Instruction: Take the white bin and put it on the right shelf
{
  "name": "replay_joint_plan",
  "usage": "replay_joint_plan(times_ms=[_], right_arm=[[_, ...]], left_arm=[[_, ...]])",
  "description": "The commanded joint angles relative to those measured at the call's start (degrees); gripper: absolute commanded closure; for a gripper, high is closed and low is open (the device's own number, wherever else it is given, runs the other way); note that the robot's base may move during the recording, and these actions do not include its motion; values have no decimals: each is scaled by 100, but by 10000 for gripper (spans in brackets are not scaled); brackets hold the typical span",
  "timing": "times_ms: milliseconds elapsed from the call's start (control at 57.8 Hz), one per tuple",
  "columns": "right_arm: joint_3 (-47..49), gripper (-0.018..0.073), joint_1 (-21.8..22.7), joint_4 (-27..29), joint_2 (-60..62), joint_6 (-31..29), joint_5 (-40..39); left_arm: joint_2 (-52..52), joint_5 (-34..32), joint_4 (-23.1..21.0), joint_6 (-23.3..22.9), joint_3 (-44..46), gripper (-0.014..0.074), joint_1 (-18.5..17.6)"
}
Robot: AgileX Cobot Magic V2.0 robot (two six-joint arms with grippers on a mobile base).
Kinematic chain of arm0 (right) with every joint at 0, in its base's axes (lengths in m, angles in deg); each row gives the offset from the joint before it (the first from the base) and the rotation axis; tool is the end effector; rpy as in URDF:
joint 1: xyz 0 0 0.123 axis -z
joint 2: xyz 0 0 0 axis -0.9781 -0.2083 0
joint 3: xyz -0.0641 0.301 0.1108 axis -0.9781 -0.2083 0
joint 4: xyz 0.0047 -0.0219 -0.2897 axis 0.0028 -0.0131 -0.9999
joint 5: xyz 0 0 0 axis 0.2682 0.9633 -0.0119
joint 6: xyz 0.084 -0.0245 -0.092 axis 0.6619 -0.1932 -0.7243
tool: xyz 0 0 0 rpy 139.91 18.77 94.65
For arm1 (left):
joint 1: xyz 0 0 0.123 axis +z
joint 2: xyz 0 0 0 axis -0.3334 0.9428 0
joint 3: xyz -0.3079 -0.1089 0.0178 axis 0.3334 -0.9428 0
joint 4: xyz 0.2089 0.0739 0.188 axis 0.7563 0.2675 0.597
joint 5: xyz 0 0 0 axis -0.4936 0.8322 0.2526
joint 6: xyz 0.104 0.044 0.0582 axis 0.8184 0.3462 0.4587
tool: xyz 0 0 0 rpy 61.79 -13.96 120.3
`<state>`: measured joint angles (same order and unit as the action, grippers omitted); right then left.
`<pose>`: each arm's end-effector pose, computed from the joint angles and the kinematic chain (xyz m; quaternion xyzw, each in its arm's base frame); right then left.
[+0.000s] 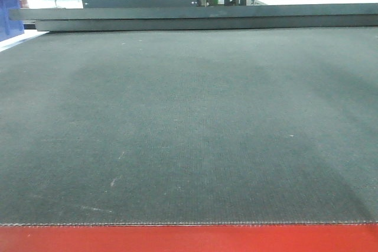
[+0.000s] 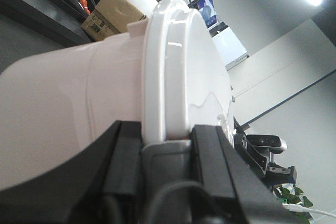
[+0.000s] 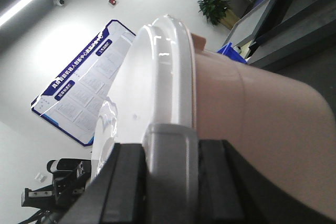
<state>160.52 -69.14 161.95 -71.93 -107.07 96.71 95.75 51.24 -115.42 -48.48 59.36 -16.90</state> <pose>0.3867 0.0418 0.4813 0.0468 0.6593 0.5599 0.4996 0.4063 -0.0922 0.4800 0.0341 0.6662 -0.6130 0.4234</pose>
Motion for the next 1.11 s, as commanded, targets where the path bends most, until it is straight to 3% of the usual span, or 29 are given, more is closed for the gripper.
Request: replay_joint_plan(times_ms=[0,450,779,1091], right_arm=[[212,503,-214,576,300,66,852],[212,503,-214,600,300,66,962],[212,503,-214,651,300,72,2269],[212,503,-214,-19,301,90,2269]], left_arm=[[-332,1516,-494,-15,225,713,-265],[-332,1508,-494,-15,225,713,-265],[-332,1452,-494,-15,225,713,-265],[-332,1338,-534,-15,225,713,-265]])
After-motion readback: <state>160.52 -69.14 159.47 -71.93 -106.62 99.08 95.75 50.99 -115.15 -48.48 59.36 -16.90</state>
